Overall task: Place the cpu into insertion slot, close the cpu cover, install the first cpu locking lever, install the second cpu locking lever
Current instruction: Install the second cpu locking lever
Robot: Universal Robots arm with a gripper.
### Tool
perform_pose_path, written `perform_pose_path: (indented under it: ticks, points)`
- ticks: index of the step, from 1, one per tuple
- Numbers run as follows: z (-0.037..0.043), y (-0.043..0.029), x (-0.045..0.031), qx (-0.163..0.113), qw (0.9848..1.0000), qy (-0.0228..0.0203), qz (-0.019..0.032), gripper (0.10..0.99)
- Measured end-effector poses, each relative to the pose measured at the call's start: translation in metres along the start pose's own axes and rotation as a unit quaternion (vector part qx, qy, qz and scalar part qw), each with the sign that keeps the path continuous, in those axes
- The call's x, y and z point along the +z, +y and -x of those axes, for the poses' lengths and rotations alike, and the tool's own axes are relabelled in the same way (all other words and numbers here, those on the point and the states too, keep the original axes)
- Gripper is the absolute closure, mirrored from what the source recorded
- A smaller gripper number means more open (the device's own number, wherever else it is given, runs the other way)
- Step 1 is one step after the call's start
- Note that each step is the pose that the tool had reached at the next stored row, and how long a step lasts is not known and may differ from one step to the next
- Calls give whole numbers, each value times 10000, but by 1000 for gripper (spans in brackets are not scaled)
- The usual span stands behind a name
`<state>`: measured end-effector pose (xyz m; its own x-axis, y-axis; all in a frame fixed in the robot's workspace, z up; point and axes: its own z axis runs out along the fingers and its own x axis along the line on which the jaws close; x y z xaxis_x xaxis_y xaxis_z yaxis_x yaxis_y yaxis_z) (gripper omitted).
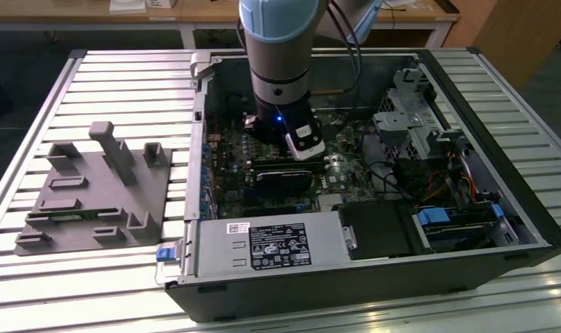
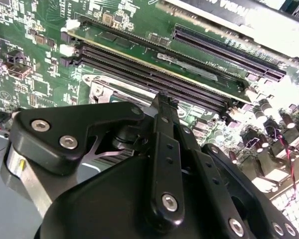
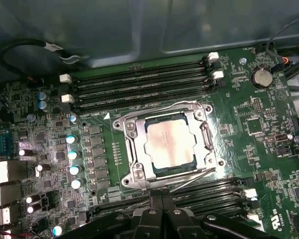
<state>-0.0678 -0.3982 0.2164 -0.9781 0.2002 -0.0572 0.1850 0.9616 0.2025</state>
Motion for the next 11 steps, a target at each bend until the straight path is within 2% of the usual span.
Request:
perform_pose_path:
  ticks: [4,11]
  points:
    - [-11,-72,4,13,9999,24,130,980]
    - [-57,-176,22,32,9994,63,330,980]
